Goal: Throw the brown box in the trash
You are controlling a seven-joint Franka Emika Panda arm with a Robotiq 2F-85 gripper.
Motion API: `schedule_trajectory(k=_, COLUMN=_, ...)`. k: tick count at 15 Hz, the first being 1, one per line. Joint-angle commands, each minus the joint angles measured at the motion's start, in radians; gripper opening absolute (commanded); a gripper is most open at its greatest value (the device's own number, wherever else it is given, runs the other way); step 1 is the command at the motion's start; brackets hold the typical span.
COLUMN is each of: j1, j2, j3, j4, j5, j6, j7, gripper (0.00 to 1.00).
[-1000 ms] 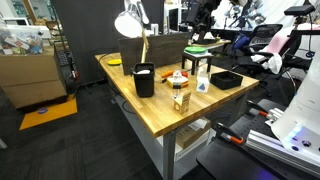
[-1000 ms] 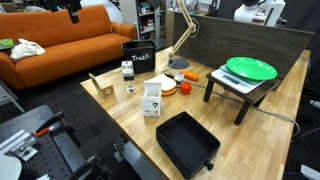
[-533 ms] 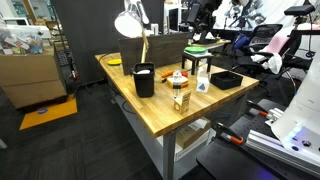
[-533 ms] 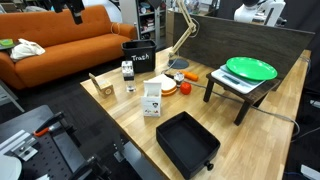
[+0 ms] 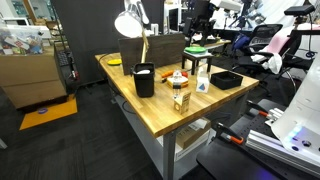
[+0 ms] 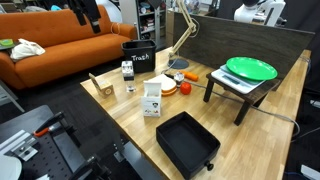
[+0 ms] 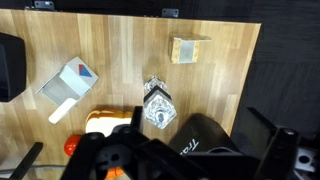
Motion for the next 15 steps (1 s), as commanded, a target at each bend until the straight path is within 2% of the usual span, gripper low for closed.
schedule_trajectory(k=1, j1=-0.009, j2=0.014, j3=0.008, j4=0.009, j5=0.001, j6=0.0, j7=0.007, gripper=1.0)
schedule_trajectory(k=9, j1=-0.006, j2=0.027, j3=0.006, j4=0.025, j5=0.007, j6=-0.007, j7=0.007, gripper=1.0)
schedule_trajectory(k=15, j1=-0.024, j2=0.137, j3=0.027, j4=0.13, j5=-0.015, j6=-0.054, j7=0.081, gripper=1.0)
